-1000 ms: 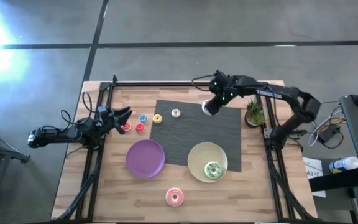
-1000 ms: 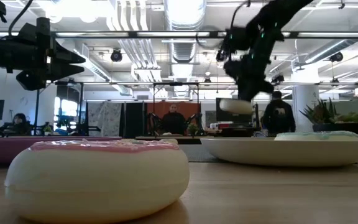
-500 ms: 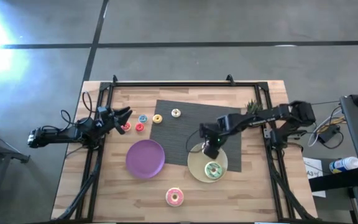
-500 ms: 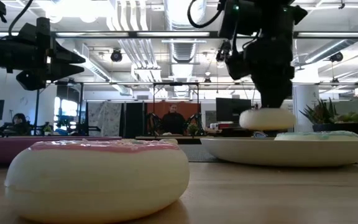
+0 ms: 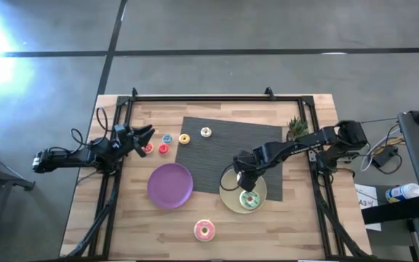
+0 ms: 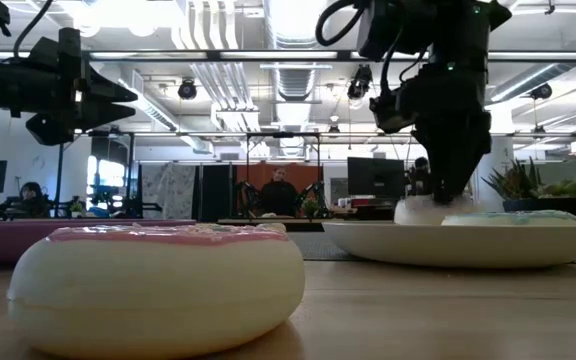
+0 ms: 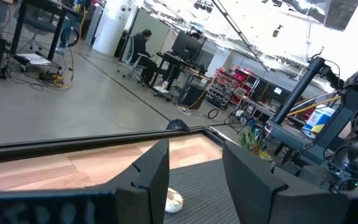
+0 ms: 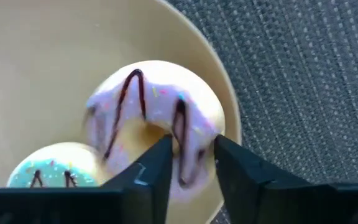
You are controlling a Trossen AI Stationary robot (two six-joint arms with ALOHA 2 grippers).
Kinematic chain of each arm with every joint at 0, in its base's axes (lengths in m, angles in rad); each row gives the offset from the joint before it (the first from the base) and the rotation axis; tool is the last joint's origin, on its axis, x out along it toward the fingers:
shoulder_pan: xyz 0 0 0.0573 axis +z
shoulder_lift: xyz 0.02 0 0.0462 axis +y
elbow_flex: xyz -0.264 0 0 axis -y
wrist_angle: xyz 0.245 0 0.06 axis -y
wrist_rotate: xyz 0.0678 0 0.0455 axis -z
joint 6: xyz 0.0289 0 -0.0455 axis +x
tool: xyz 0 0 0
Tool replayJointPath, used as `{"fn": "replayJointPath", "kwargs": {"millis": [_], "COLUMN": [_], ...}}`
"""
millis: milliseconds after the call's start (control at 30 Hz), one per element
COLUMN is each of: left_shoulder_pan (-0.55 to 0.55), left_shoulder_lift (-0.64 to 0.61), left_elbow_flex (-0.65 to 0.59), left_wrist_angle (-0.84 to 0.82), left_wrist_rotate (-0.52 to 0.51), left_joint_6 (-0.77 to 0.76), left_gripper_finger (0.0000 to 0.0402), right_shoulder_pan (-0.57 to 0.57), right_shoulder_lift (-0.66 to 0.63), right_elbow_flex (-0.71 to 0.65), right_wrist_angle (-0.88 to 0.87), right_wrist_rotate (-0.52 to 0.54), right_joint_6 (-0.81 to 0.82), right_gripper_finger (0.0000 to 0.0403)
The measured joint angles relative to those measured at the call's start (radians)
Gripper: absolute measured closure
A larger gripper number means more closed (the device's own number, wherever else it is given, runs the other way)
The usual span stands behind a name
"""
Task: Pick & Place donuts
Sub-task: Put the large purple donut on the white plate, then put the large pink donut on the white plate
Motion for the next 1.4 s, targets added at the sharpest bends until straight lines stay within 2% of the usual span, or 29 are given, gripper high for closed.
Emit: {"fn": "replayJointPath", "kwargs": {"millis": [200, 400, 500, 700, 1000, 1300, 1367, 1400], "left_shoulder_pan": [0.0, 0.0, 0.0, 0.0, 0.0, 0.001, 0.001, 0.0], "left_shoulder_lift": [0.0, 0.0, 0.0, 0.0, 0.0, 0.0, 0.0, 0.0], "left_elbow_flex": [0.0, 0.0, 0.0, 0.0, 0.0, 0.0, 0.0, 0.0], "left_wrist_angle": [0.0, 0.0, -0.001, -0.003, -0.005, 0.012, 0.044, 0.066], "left_wrist_rotate": [0.0, 0.0, 0.0, 0.0, 0.0, -0.002, -0.002, 0.001], "left_joint_6": [0.0, 0.0, 0.0, 0.0, 0.0, -0.005, -0.076, -0.16], "left_gripper_finger": [0.0278, 0.0278, 0.0278, 0.0278, 0.0278, 0.0278, 0.0278, 0.0278], "right_shoulder_pan": [0.001, 0.0, -0.011, -0.082, -0.182, -0.192, -0.192, -0.192], "right_shoulder_lift": [-0.039, -0.128, -0.155, -0.133, -0.121, -0.121, -0.121, -0.121], "right_elbow_flex": [0.004, 0.019, 0.032, 0.062, 0.084, 0.084, 0.084, 0.084], "right_wrist_angle": [-0.068, -0.076, -0.038, 0.105, 0.121, 0.122, 0.122, 0.122], "right_wrist_rotate": [0.0, 0.053, 0.092, 0.074, 0.046, 0.044, 0.044, 0.044], "right_joint_6": [-0.011, -0.031, -0.031, -0.01, -0.082, -0.115, -0.116, -0.116], "right_gripper_finger": [0.0221, 0.0189, 0.0187, 0.0186, 0.0188, 0.0189, 0.0189, 0.0189]}}
